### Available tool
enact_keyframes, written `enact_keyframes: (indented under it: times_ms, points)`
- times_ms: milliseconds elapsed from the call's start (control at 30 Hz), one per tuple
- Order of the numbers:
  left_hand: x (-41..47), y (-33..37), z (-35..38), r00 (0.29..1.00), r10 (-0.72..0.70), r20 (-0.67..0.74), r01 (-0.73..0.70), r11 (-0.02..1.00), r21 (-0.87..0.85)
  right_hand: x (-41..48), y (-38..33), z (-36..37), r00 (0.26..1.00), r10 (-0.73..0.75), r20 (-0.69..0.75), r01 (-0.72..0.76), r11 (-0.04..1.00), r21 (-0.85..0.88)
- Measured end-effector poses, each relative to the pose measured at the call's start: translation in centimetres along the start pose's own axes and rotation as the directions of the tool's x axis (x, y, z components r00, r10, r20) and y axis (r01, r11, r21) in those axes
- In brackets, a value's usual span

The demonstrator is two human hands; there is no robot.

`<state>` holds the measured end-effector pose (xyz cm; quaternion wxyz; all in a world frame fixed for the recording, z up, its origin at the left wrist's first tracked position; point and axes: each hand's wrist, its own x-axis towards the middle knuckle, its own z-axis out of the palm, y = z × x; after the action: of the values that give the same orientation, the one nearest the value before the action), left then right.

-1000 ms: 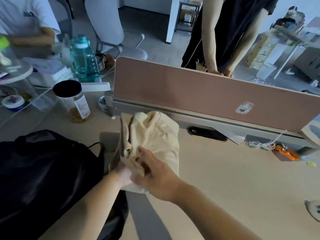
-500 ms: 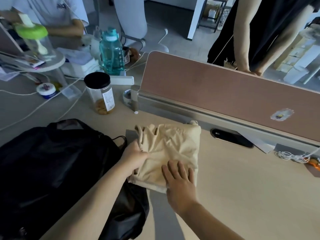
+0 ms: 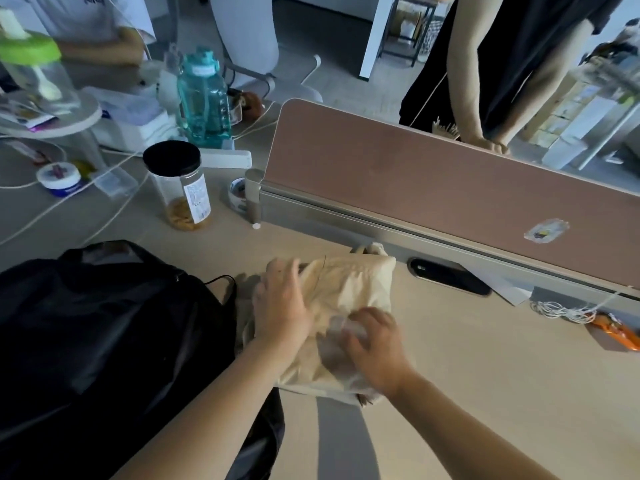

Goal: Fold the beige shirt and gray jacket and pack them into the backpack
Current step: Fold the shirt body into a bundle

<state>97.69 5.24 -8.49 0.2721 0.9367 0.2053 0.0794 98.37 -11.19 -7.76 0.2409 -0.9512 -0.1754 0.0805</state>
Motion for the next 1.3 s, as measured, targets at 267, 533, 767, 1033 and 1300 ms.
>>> enact_keyframes:
  times_ms: [267,533,767,1033,1300]
  points:
    - [3.1,-3.7,6.7,0.891,0.119,0.438,-0.259,0.925,0.278,7.8,3.6,3.2,0.951,0.211,0.227,-0.139,0.945,-0.295]
    - [3.6,-4.7,8.9,0.942,0.108,0.319,-0.207,0.933,0.294,8.4,6.1,7.1,0.97,0.203,0.134,-0.157,0.944,-0.29]
    - [3.5,-4.6,9.4,0.954,0.118,0.274,-0.213,0.913,0.348,8.0,6.5,7.9,0.989,0.151,0.006,-0.145,0.959,-0.244]
    - [3.3,-4.0,6.4,0.946,0.056,0.319,-0.104,0.985,0.137,7.6,6.8,6.0,0.959,0.281,-0.029,-0.275,0.952,0.133]
    - [2.3,-4.8,4.8,0.884,-0.22,0.413,0.07,0.935,0.348,10.5,8.5,1.1,0.711,0.635,0.303,-0.59,0.304,0.749]
